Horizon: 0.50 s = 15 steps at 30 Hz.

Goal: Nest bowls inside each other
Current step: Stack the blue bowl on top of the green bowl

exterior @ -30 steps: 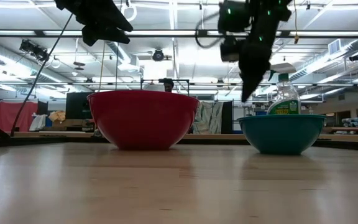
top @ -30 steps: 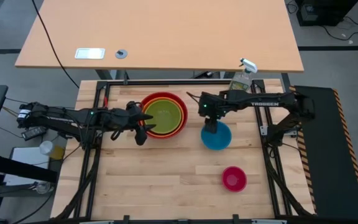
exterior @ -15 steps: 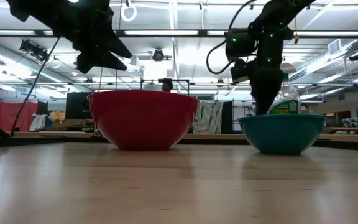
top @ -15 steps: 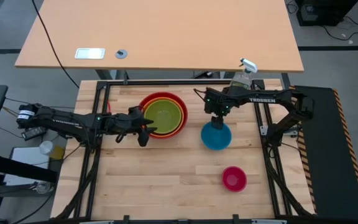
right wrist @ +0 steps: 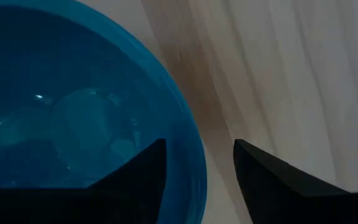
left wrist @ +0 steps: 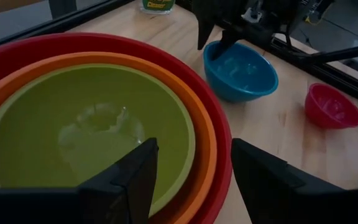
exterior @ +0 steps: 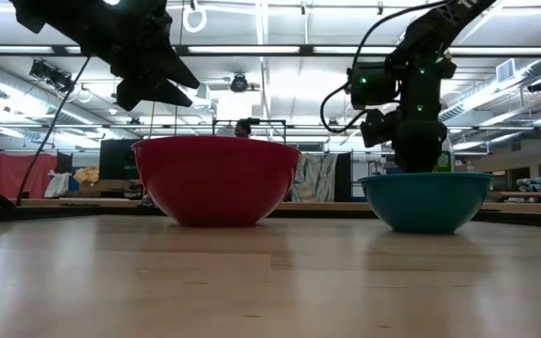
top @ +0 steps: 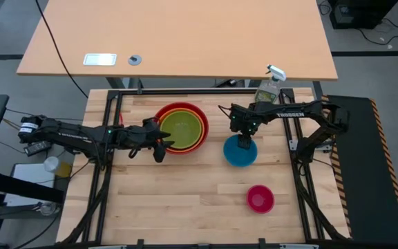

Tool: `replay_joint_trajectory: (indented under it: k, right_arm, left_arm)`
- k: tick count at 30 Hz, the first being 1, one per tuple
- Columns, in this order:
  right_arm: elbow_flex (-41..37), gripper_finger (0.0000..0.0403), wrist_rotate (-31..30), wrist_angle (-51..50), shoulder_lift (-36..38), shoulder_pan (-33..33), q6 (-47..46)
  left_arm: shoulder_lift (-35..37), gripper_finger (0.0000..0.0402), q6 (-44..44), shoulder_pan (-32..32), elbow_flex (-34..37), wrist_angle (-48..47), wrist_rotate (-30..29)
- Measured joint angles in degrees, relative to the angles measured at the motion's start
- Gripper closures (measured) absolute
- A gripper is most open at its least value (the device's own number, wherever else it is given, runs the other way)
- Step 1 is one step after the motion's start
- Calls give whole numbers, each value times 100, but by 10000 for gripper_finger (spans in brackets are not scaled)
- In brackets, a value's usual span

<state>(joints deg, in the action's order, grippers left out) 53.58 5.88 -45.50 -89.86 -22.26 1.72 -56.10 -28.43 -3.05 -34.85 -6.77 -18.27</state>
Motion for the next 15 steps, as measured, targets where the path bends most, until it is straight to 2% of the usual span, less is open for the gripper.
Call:
replay_joint_trajectory:
  k: [15]
  right_arm:
    - [-197, 295, -9, 72, 0, 0, -372]
  left_arm:
    - [0, 194, 7, 0, 0, -1, -2]
